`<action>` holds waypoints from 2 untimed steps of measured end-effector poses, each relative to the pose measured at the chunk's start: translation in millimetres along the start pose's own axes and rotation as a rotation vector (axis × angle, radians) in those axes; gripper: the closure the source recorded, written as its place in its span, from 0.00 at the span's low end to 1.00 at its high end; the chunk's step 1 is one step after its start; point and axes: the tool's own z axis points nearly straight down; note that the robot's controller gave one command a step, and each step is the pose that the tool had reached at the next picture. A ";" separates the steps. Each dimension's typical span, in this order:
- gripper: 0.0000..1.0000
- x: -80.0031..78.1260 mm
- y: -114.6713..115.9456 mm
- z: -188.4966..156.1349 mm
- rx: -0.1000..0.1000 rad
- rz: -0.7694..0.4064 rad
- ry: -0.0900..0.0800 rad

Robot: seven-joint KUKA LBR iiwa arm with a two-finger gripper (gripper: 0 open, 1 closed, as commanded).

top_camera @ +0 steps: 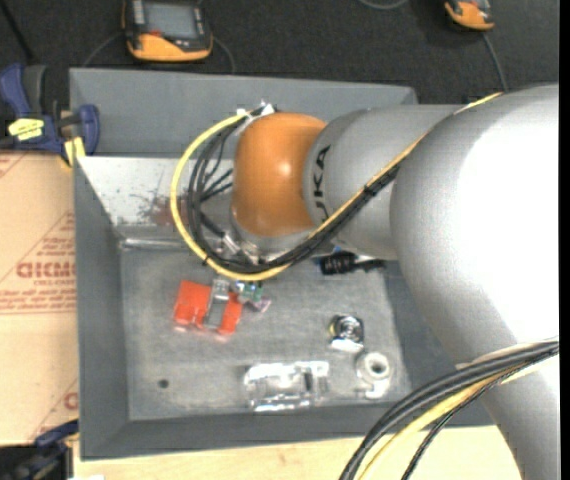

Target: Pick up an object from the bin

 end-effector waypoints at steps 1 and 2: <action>0.00 7.2 -17.9 -9.3 0.003 0.188 0.006; 0.00 -1.1 -13.4 31.3 0.003 0.416 0.010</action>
Offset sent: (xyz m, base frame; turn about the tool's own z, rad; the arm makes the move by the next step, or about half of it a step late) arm -0.0123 -0.0142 0.0083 0.1888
